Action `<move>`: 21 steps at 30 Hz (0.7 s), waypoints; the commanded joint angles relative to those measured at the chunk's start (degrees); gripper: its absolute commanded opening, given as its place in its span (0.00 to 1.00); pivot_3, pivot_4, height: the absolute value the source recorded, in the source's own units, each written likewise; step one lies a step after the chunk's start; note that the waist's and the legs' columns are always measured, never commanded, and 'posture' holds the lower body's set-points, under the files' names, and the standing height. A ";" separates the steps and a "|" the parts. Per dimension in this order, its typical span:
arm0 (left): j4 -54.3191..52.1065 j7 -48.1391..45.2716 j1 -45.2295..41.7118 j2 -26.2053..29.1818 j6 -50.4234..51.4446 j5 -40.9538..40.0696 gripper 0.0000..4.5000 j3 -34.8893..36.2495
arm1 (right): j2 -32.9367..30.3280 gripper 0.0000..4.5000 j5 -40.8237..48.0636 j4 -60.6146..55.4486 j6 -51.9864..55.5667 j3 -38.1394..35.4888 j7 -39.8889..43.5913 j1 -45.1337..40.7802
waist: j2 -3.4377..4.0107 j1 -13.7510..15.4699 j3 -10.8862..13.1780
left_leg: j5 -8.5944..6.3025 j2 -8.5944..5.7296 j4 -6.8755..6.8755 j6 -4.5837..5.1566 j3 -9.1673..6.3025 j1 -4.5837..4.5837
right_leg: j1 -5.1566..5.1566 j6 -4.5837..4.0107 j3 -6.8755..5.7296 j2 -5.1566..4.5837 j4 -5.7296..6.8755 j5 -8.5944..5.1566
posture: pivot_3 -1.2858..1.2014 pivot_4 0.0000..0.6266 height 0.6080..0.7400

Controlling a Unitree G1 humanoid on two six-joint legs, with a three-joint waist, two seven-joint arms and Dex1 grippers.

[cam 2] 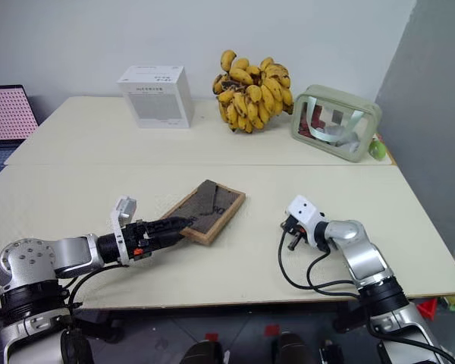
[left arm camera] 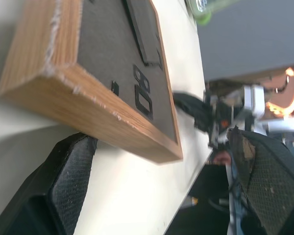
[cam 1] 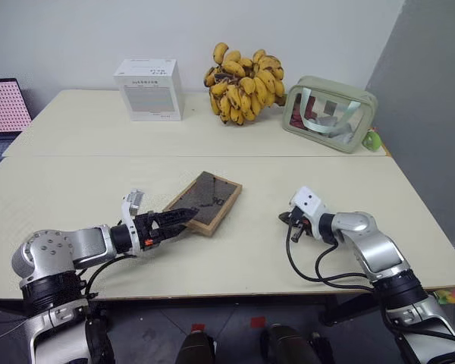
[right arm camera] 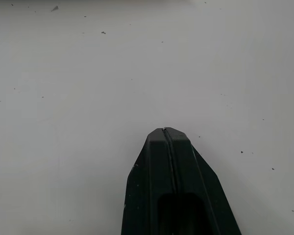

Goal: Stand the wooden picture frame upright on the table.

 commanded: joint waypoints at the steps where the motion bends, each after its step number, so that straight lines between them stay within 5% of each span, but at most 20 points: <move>1: -1.27 2.15 -0.51 -1.73 0.25 -0.67 0.99 1.16 | 0.02 0.00 0.25 -1.23 -0.40 0.26 0.19 0.27 | 0.00 0.00 0.00 | 0.00 0.00 -0.01 0.00 0.00 0.00 | 0.00 0.00 0.00 0.00 0.00 0.00 | 0.52 0.24 1.00; 6: -3.37 4.49 -0.30 -5.19 0.19 -0.24 0.99 1.37 | 0.17 0.00 0.18 -1.22 -0.43 0.45 0.13 0.16 | 0.00 0.03 0.00 | 0.00 0.00 0.00 0.00 0.00 -0.01 | 0.01 0.01 -0.01 0.00 0.01 0.01 | 0.52 0.24 1.00; 10: -3.79 5.19 -0.25 -6.52 -0.80 -0.29 0.87 1.87 | 0.36 0.00 0.14 -1.56 -0.28 0.72 0.12 0.26 | 0.00 0.02 0.00 | 0.00 0.00 0.00 0.00 -0.02 0.00 | 0.01 0.01 -0.02 0.00 0.03 0.01 | 0.52 0.24 1.00; 21: -2.85 7.61 -0.96 -9.52 -3.79 0.33 0.32 2.71 | -0.19 0.00 0.22 -1.51 -0.27 0.26 0.34 -0.08 | 0.00 0.07 0.00 | 0.00 0.00 0.01 0.00 -0.01 0.00 | 0.01 0.02 -0.01 0.00 0.02 0.01 | 0.52 0.24 1.00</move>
